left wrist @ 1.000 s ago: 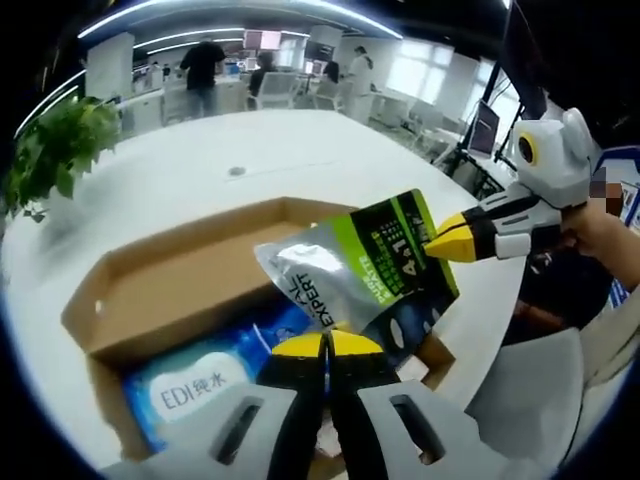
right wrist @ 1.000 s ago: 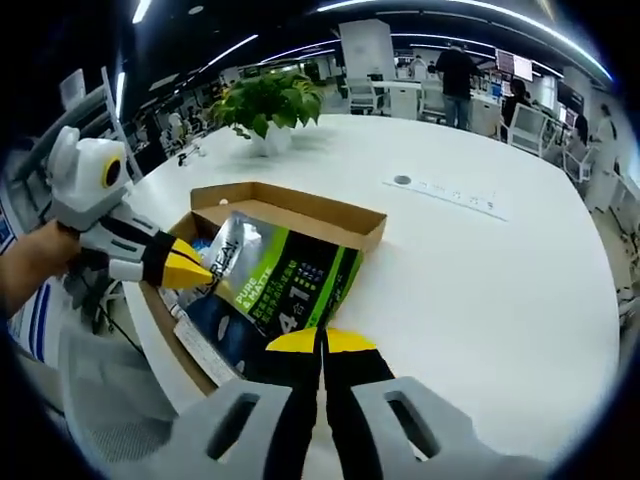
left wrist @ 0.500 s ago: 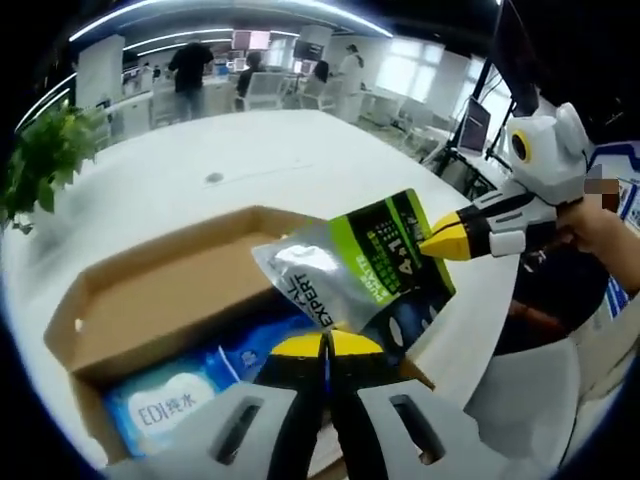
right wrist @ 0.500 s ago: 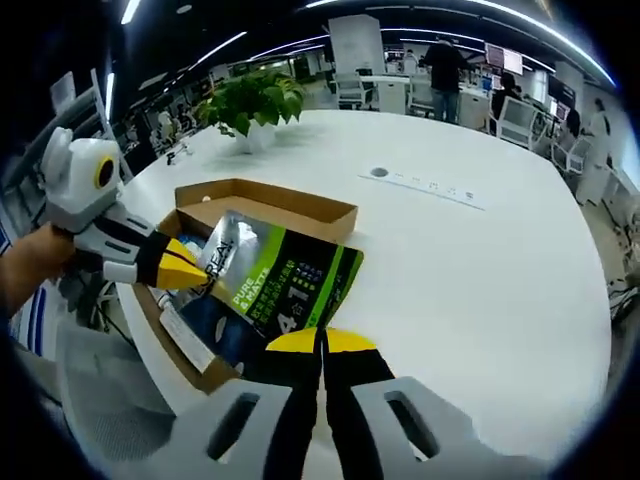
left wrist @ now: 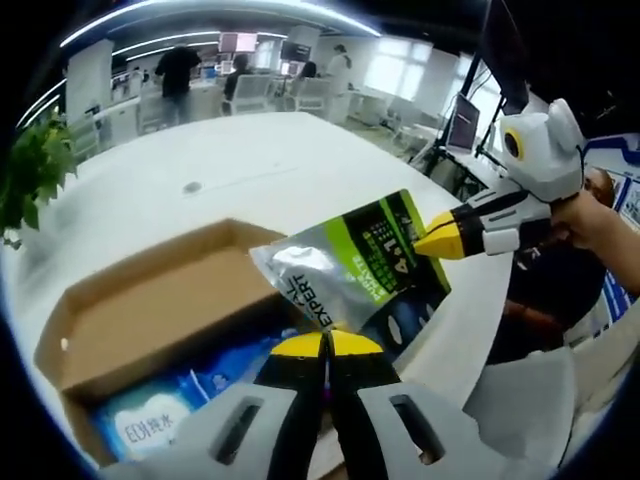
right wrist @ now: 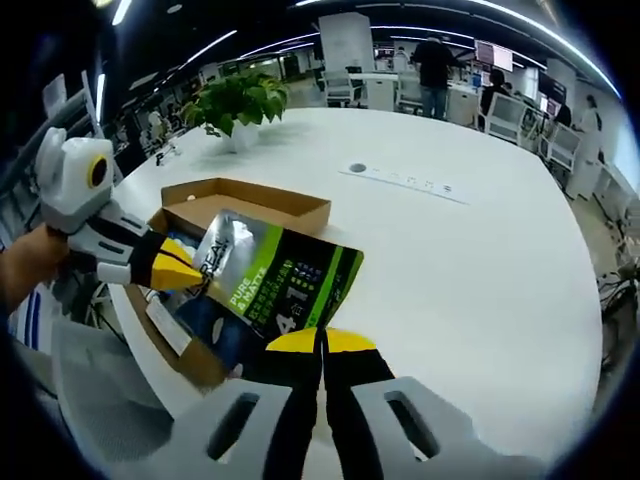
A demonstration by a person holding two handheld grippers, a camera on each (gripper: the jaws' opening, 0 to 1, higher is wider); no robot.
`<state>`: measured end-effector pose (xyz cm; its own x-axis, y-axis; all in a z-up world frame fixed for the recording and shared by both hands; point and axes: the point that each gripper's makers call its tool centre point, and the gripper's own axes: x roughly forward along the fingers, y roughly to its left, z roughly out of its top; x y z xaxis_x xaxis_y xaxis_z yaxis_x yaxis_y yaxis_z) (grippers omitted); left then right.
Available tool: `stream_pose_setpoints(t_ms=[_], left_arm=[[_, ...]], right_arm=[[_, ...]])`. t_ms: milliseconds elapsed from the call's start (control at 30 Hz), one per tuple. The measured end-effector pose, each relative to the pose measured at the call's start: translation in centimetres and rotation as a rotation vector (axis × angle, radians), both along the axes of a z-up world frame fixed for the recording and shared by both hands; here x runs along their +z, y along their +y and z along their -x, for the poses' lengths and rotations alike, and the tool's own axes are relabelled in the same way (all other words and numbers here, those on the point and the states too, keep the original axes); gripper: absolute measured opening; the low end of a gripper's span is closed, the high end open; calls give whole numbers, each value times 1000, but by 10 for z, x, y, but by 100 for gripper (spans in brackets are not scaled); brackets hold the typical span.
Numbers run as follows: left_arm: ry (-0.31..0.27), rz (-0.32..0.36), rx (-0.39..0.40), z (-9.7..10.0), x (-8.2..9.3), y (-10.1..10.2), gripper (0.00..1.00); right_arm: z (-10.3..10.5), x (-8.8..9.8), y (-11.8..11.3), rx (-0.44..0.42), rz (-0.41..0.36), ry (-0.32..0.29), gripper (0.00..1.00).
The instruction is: Operate the shoe box by opening the lid, removing the specified soft item, and placing it in the target area until the item is outside and the box remains undamaged.
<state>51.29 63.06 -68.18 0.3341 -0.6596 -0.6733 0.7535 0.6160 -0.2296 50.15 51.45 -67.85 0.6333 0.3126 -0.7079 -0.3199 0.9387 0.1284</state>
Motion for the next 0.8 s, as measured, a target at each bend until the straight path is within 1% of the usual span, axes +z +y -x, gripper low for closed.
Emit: stream_pose_setpoints(t_ms=[433, 800], left_arm=[[0, -7, -62, 3, -3, -28, 0], [0, -25, -109, 2, -8, -48, 0]], right_arm=[[4, 0, -27, -35, 21, 6, 0], [3, -8, -46, -61, 32, 27, 0]])
